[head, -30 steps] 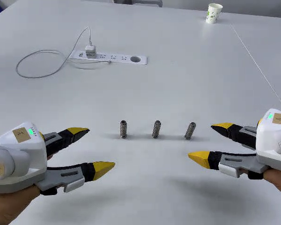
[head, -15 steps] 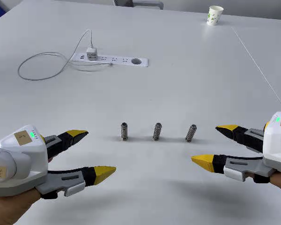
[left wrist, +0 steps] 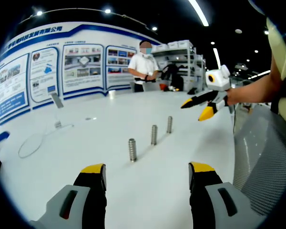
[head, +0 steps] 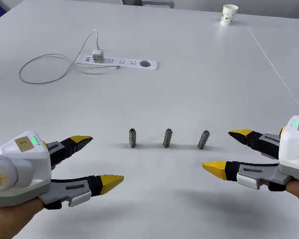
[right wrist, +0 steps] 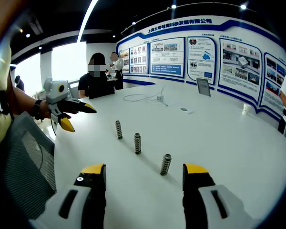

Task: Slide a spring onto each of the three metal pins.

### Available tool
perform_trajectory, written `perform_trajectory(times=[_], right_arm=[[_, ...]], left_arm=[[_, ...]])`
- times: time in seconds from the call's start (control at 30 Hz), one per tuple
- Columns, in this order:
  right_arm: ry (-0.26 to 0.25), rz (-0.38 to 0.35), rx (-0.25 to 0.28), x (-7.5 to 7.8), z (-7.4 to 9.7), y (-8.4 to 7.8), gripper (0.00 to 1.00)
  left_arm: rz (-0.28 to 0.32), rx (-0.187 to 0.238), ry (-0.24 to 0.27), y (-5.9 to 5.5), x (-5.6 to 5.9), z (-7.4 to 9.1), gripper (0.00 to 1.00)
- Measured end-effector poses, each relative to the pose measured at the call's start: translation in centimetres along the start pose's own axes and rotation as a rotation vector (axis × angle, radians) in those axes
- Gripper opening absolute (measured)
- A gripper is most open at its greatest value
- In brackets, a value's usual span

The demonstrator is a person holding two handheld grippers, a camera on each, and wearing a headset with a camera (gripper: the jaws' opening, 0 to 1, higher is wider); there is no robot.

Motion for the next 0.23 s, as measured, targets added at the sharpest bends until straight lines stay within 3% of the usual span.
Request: perform_trajectory(times=[0.23], right_arm=[[0.002,-0.003,0.007,0.00,-0.19,0.16,0.66]], left_arm=[[0.002,0.003,0.002,0.03,0.04,-0.05,0.72]])
Point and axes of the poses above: the centre of the closed fingertips' face, and the gripper's own axes: z roughly backward along the fingers, x roughly to its right, y roughly out of its top, the point moved 9 cm from there along z, roughly backward along the fingers, and after that the axes turned 2 degrees about y, right-handed, at the moved point
